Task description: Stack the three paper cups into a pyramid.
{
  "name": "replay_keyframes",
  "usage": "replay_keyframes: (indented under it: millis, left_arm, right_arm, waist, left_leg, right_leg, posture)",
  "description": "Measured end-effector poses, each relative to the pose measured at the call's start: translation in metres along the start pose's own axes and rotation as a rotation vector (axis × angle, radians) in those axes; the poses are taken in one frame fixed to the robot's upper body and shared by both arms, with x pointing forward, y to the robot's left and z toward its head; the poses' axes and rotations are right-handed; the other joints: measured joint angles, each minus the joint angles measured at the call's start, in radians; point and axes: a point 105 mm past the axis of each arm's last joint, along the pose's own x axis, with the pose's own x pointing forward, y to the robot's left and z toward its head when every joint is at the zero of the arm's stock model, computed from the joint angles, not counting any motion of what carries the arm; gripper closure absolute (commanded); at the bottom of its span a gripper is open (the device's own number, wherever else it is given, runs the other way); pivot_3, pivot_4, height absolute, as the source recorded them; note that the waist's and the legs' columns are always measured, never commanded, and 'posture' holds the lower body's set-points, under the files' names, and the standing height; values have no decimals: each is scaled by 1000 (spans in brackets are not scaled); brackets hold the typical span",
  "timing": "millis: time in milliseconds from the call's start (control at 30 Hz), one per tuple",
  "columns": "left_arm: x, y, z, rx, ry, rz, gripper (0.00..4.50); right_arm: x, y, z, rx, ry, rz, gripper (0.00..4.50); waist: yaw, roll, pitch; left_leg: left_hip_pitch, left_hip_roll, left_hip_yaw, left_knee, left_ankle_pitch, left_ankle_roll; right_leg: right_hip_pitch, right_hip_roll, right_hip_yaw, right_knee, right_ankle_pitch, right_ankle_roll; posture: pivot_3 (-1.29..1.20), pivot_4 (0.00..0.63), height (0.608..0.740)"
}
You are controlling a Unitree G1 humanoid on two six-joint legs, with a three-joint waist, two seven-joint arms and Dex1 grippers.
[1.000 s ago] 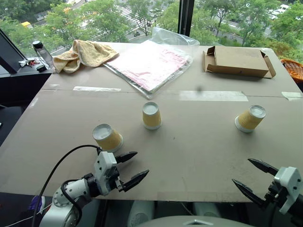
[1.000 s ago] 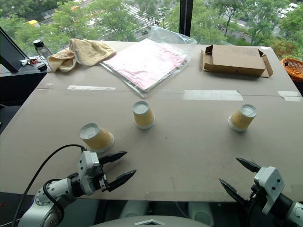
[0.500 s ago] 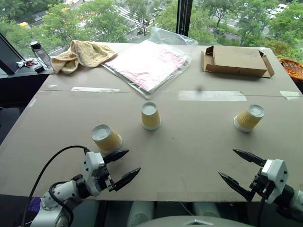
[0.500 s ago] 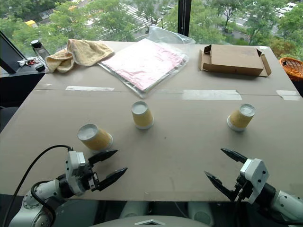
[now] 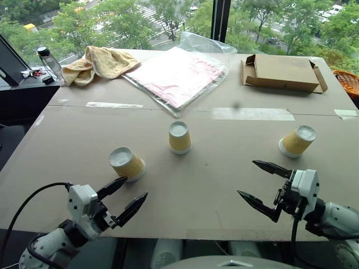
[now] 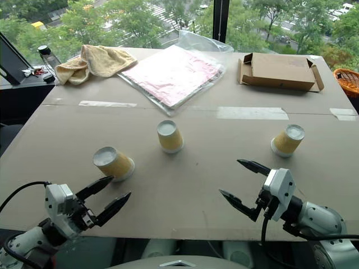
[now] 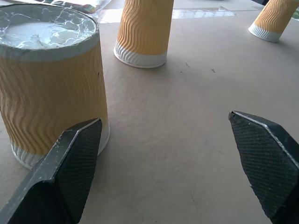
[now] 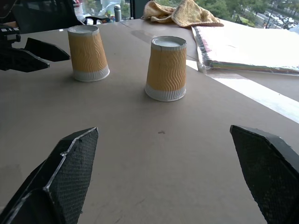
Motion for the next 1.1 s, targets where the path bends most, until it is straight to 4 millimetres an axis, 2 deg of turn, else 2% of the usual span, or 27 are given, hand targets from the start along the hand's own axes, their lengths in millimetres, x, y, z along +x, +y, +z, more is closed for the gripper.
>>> replay_keyframes:
  millis: [233, 633, 800, 1100]
  left_arm:
    - [-1, 17, 9, 10, -32, 87, 45]
    - [-5, 34, 1, -9, -28, 132, 45]
    - [-1, 43, 4, 13, -37, 169, 45]
    - [14, 55, 21, 59, -86, 173, 45]
  right_arm:
    - [7, 2, -3, 15, -15, 20, 0]
    - [11, -4, -7, 6, -14, 3, 0]
    - [11, -4, -7, 5, -13, 2, 0]
    - [10, -4, -7, 6, -11, -6, 0]
  waist:
    - [-2, -1, -1]
    - [-4, -1, -1]
    - [-3, -1, -1]
    - [-3, -1, -1]
  left_leg:
    - [1, 1, 0, 2, 0, 0]
    - [1, 1, 0, 1, 0, 0]
    - [0, 1, 0, 1, 0, 0]
    - [0, 1, 0, 1, 0, 0]
  right_leg:
    - [0, 0, 0, 0, 0, 0]
    - [0, 1, 0, 1, 0, -1]
    - [0, 1, 0, 1, 1, -1]
    - [0, 1, 0, 1, 1, -2]
  posture:
    - [0, 150, 740]
    - [0, 150, 740]
    - [0, 150, 740]
    - [0, 150, 740]
